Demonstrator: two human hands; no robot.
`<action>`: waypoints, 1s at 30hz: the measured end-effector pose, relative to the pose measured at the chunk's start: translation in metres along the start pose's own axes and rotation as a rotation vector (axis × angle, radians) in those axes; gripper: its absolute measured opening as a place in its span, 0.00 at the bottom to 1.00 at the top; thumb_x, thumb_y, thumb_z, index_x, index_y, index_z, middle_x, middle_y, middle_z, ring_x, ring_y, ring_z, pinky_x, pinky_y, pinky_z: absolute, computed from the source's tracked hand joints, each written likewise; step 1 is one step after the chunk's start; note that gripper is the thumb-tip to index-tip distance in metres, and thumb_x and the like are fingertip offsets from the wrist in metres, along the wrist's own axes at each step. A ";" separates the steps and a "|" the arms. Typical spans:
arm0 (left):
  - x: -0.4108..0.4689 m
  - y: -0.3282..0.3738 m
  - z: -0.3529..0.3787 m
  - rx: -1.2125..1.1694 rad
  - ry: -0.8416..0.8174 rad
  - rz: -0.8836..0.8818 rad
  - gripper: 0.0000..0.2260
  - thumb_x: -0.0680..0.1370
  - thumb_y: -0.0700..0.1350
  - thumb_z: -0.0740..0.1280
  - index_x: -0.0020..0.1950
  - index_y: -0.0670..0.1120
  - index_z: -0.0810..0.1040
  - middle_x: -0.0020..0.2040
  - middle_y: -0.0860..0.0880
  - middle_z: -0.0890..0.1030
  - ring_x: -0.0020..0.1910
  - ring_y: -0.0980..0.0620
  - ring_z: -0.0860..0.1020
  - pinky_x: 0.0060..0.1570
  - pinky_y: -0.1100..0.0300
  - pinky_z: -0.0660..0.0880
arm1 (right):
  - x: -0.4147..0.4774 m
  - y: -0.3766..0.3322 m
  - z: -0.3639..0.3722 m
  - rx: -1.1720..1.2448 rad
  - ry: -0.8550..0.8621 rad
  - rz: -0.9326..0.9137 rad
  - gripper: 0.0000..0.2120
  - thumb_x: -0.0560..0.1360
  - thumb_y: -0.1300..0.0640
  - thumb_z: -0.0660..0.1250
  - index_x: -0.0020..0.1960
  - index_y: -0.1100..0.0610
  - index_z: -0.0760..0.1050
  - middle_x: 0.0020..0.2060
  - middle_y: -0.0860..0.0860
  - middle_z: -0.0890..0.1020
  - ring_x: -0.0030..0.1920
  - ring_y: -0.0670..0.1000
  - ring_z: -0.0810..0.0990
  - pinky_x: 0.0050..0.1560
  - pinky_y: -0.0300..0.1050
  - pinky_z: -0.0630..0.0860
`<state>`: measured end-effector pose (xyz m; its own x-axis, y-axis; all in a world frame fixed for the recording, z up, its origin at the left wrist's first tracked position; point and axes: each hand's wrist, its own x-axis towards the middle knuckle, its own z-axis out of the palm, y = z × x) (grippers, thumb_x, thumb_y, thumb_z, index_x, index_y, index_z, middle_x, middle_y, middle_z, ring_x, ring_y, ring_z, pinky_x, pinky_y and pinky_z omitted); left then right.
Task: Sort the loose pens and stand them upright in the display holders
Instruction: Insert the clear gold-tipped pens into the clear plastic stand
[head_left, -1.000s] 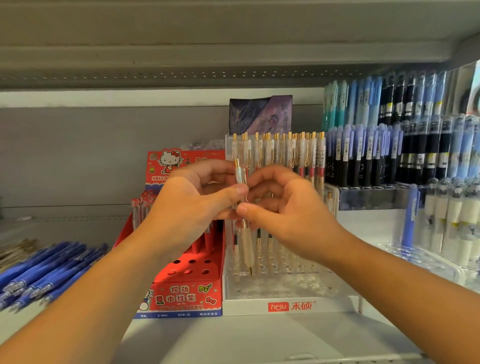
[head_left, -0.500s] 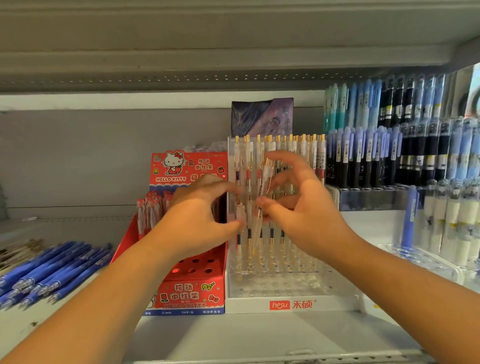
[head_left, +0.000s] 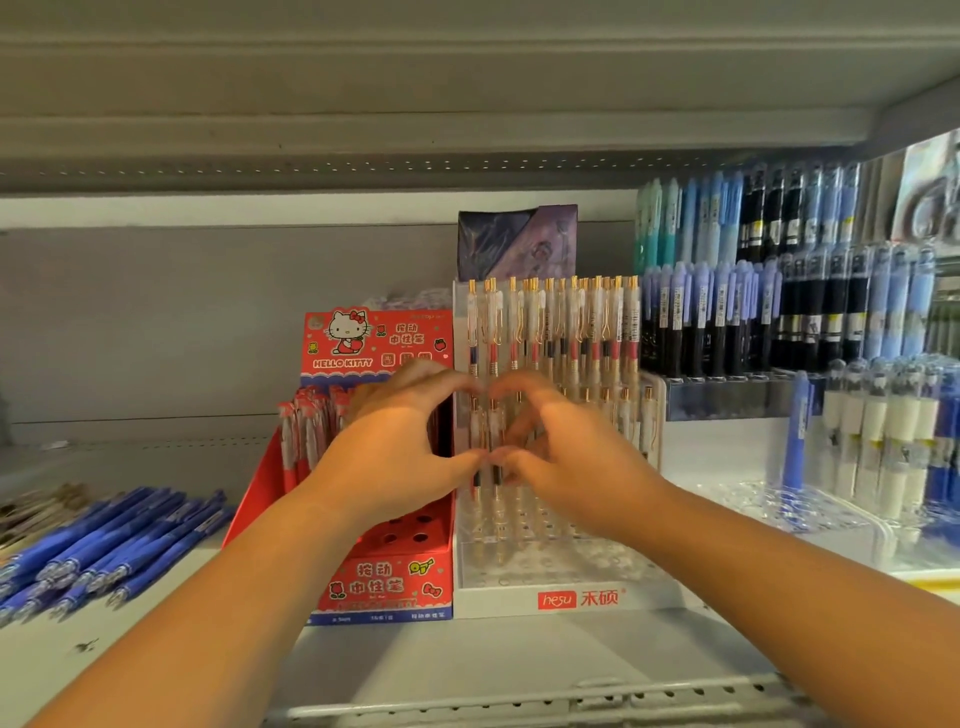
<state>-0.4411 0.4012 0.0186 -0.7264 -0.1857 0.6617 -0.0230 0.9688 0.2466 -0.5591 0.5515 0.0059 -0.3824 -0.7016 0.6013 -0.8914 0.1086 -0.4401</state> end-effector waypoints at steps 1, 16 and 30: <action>0.000 0.000 0.000 0.003 0.001 0.003 0.25 0.70 0.58 0.75 0.65 0.62 0.72 0.60 0.61 0.70 0.61 0.58 0.71 0.67 0.43 0.67 | -0.001 0.000 0.000 -0.001 -0.019 0.015 0.25 0.76 0.53 0.70 0.66 0.36 0.62 0.41 0.44 0.81 0.38 0.39 0.82 0.43 0.42 0.83; -0.005 -0.002 0.000 0.054 0.001 0.049 0.27 0.74 0.55 0.73 0.71 0.57 0.71 0.68 0.60 0.71 0.67 0.57 0.70 0.70 0.48 0.66 | -0.006 -0.005 -0.011 -0.006 -0.073 0.071 0.30 0.77 0.51 0.69 0.68 0.32 0.54 0.41 0.45 0.81 0.40 0.43 0.82 0.44 0.47 0.83; -0.102 -0.002 -0.085 -0.165 0.007 -0.340 0.19 0.77 0.47 0.72 0.67 0.57 0.75 0.64 0.59 0.77 0.62 0.61 0.75 0.62 0.56 0.74 | -0.039 -0.067 0.013 0.488 -0.315 0.001 0.15 0.78 0.55 0.69 0.62 0.44 0.72 0.56 0.44 0.81 0.55 0.40 0.80 0.57 0.41 0.78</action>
<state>-0.3087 0.4041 0.0108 -0.6914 -0.4941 0.5272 -0.1505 0.8121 0.5637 -0.4813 0.5627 0.0029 -0.2256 -0.8855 0.4061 -0.6470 -0.1755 -0.7420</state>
